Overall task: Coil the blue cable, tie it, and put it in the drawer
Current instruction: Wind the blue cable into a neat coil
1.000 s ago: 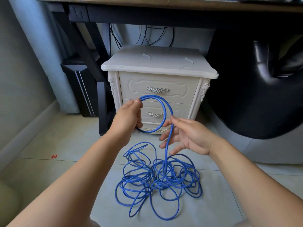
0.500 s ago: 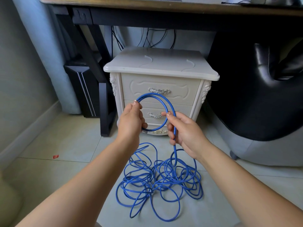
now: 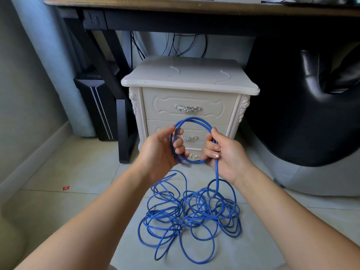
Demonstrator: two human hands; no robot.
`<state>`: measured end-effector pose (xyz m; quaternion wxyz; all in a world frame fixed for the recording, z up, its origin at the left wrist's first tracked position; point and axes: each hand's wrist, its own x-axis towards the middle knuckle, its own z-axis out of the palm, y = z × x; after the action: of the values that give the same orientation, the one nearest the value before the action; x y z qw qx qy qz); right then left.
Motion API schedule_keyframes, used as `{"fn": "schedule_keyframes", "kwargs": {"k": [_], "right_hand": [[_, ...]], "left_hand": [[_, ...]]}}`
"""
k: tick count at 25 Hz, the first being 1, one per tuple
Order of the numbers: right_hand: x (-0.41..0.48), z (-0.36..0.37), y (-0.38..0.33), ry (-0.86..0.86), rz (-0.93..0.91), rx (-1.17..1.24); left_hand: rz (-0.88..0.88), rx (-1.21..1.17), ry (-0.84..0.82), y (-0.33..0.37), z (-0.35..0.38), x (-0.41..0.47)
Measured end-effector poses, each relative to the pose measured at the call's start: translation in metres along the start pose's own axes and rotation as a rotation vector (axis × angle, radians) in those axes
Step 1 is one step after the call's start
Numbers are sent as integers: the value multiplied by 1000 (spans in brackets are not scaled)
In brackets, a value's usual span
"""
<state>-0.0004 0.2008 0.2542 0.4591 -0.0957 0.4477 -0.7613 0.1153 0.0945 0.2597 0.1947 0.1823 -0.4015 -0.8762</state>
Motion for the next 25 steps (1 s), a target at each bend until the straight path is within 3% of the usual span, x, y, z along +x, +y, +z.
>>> {"fn": "schedule_keyframes", "kwargs": {"k": [4, 11, 14, 18, 25], "right_hand": [[-1, 0, -4, -11, -45, -243], [-1, 8, 0, 80, -149, -95], [1, 8, -1, 127, -203, -217], [5, 11, 7, 149, -254, -333], [3, 3, 11, -20, -80, -139]], "left_hand": [[47, 182, -1, 3, 2, 1], [31, -15, -30, -9, 9, 1], [-22, -65, -34, -1, 7, 2], [-35, 6, 95, 2, 13, 6], [57, -50, 171, 0, 10, 10]]}}
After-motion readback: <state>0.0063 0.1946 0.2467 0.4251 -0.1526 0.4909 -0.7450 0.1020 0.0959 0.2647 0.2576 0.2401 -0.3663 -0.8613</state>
